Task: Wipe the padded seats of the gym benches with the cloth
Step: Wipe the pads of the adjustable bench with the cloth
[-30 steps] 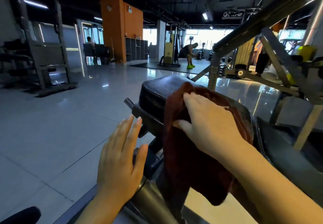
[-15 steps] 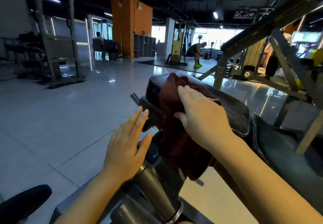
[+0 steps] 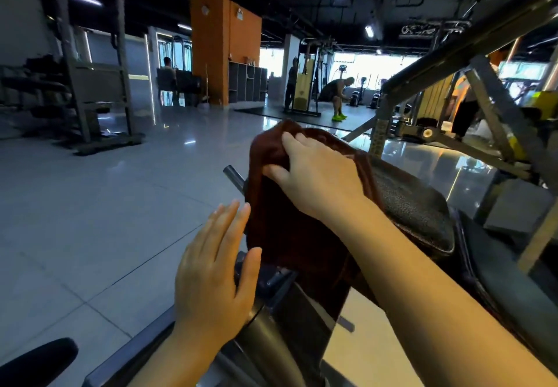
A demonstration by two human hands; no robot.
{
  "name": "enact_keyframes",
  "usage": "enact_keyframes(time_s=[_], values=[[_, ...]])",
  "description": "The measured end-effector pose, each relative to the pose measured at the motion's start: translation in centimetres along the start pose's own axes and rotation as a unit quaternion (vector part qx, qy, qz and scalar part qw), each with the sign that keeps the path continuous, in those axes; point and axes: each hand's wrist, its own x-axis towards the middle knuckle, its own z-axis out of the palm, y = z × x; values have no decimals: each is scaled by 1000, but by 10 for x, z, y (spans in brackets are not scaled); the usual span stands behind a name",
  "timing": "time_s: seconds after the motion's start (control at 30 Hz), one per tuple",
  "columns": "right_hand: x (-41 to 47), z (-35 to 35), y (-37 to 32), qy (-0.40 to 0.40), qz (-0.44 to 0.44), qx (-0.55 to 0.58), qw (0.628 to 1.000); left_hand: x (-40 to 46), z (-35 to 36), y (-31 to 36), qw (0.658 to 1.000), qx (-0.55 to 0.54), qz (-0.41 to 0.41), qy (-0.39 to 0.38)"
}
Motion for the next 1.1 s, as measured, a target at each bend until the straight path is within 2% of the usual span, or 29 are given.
enact_keyframes(time_s=[0.1,0.2,0.33,0.47,0.6,0.73,0.87,0.97,1.1], values=[[21,12,-19,27,4,-21,999,-1,0,-2,1000,23,-10,-5],[8,14,-11,30,-6,-26,999,0,-2,-2,1000,20,-15,-12],[-41,-3,25,-7,9,-13,1000,0,-2,-1,999,9,-30,-25],[-89,-23,75,-82,79,14,993,-2,-2,-1,999,-4,-46,-28],[-76,-31,97,-125,116,99,980,-2,1,3,999,3,-41,-17],[-26,-22,94,-167,61,92,980,-1,2,4,999,23,-22,-12],[10,-15,58,-170,-13,87,981,1,0,3,999,13,-38,1],[5,-12,40,-147,-56,69,985,1,-1,2,998,8,-56,3],[-30,-16,46,-123,-58,72,988,-2,-3,3,998,9,-57,6]])
